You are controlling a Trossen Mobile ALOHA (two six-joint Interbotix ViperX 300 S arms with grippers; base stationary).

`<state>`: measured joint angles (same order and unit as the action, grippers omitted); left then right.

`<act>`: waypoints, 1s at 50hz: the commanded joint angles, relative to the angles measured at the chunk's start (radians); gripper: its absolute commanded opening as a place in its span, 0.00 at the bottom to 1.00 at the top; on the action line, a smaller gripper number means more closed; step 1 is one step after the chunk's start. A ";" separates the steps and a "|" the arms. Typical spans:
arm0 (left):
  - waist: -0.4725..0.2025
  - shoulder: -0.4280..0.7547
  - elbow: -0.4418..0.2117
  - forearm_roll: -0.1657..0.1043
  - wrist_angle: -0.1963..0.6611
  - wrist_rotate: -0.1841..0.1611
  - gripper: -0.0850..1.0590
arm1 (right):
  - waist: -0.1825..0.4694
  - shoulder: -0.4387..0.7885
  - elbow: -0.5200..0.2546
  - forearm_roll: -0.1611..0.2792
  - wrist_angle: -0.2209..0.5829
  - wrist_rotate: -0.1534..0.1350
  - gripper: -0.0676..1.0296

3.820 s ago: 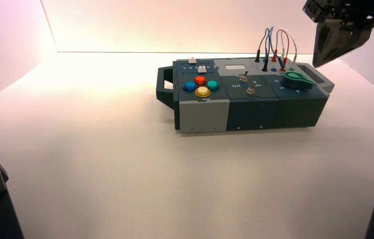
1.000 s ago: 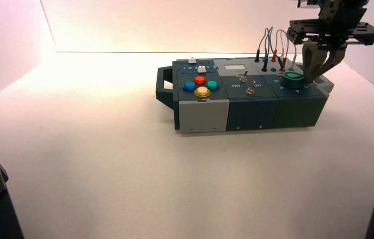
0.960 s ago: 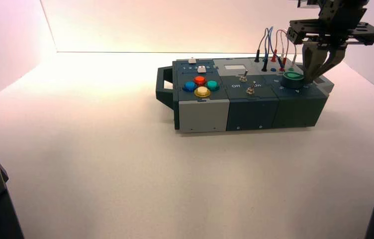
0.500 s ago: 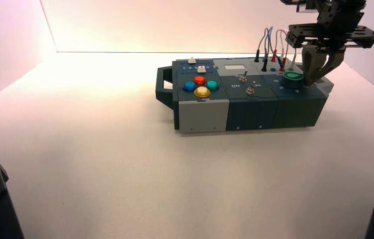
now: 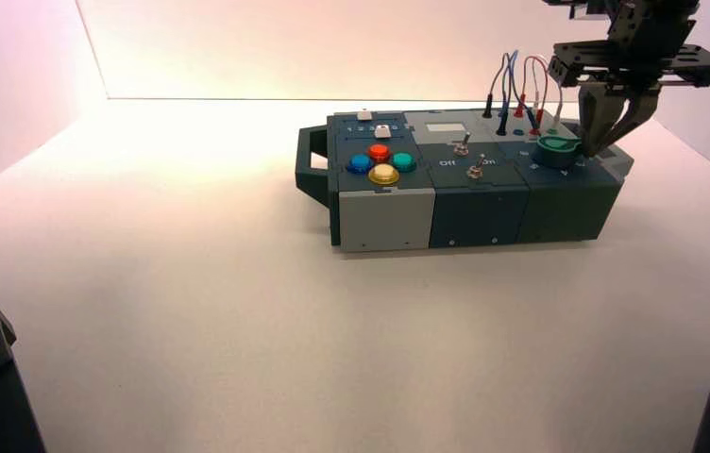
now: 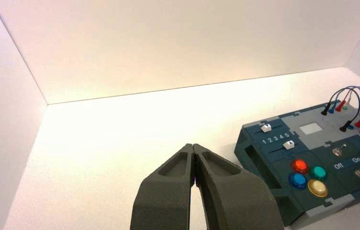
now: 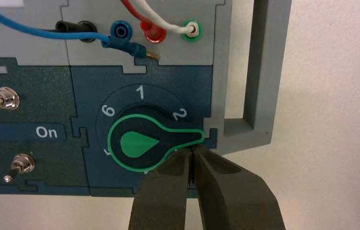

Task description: Turn the knob to position 1.

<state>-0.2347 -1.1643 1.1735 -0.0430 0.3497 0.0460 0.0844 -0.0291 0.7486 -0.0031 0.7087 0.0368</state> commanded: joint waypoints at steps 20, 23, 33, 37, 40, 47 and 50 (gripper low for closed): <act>0.003 0.008 -0.035 -0.002 -0.006 0.002 0.05 | -0.006 0.017 -0.061 -0.002 -0.017 0.005 0.04; 0.003 0.009 -0.035 -0.002 -0.006 0.002 0.05 | -0.005 0.023 -0.067 -0.002 -0.017 0.005 0.04; 0.003 0.011 -0.035 -0.002 -0.006 0.003 0.05 | -0.006 0.043 -0.089 -0.002 -0.017 0.003 0.04; 0.003 0.011 -0.035 -0.002 -0.006 0.003 0.05 | -0.005 0.044 -0.092 -0.002 -0.015 0.003 0.04; 0.003 0.011 -0.035 -0.002 -0.006 0.003 0.05 | -0.006 0.044 -0.101 -0.002 -0.015 0.002 0.04; 0.003 0.012 -0.035 -0.002 -0.006 0.003 0.05 | -0.005 0.046 -0.112 -0.002 -0.015 0.000 0.04; 0.003 0.011 -0.035 -0.002 -0.006 0.003 0.05 | -0.006 0.046 -0.114 -0.002 -0.015 0.000 0.04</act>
<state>-0.2347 -1.1643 1.1735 -0.0430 0.3497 0.0476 0.0828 0.0307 0.6627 -0.0031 0.6964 0.0368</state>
